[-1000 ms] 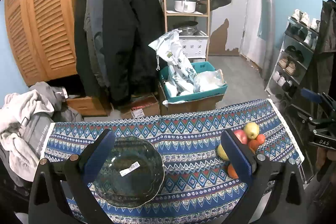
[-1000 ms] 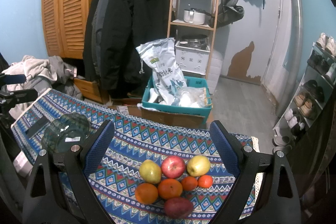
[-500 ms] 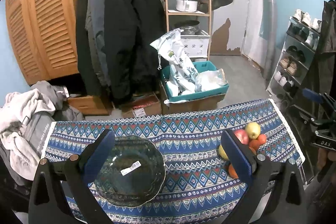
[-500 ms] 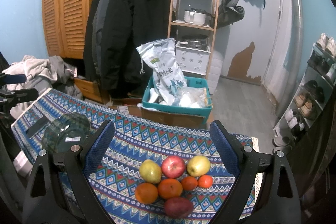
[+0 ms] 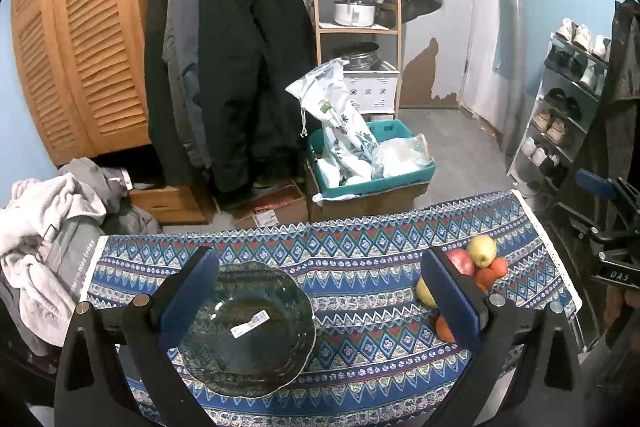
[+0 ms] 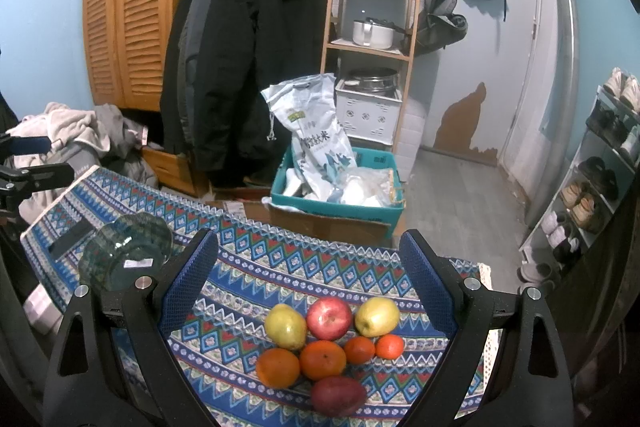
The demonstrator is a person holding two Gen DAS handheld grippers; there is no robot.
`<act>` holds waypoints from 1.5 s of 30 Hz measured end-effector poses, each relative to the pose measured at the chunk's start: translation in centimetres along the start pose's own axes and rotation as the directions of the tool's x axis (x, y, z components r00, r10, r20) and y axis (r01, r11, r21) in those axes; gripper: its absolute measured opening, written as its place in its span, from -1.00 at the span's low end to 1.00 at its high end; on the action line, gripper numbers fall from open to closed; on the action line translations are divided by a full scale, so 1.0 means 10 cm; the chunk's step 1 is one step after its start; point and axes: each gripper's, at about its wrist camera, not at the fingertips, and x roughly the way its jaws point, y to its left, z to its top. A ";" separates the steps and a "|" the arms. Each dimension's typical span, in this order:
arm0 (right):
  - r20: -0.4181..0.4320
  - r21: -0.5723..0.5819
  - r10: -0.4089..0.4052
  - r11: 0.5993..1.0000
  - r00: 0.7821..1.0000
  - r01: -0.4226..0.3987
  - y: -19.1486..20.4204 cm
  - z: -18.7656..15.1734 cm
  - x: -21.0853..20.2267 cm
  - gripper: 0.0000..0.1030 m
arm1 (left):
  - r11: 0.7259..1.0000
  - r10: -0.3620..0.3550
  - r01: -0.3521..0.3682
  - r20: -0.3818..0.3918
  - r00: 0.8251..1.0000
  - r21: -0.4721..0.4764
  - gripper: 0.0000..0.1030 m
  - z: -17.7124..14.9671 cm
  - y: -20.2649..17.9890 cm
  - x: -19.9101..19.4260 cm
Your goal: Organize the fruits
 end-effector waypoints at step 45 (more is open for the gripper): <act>-0.048 0.034 -0.010 0.999 0.999 0.012 -0.30 -0.15 0.00 0.76 | 1.000 0.002 -0.001 -0.066 0.998 0.028 0.98 -0.08 -0.24 0.26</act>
